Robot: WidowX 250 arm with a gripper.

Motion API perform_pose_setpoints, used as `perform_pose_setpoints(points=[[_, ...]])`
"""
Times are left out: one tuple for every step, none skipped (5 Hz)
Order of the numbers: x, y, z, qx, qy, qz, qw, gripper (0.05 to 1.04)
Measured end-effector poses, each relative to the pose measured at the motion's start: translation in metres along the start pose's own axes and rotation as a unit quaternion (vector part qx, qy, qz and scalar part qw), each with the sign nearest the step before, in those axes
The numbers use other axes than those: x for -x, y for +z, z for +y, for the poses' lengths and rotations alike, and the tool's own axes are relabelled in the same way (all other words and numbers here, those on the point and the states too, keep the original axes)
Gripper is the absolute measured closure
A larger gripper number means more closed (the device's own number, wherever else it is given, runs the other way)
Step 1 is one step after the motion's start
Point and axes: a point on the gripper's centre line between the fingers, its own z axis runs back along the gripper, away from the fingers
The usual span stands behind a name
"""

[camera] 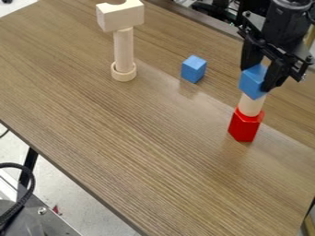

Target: Put the blue cube on the top of right tower.

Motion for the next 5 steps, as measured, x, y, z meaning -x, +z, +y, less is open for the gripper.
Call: perform_pose_setpoints(points=[[0.001,-0.001,0.0,0.001,0.0,0.002,1.0,0.527],[0.002,-0.002,-0.001,0.0,0.001,0.002,1.0,0.461],[0.003,-0.004,-0.003,-0.001,0.002,0.004,1.0,0.164],[-0.002,0.003,-0.003,0.002,0.004,-0.006,1.0,0.081],[-0.019,0.041,0.005,0.003,0.022,-0.063,0.9978,0.085]])
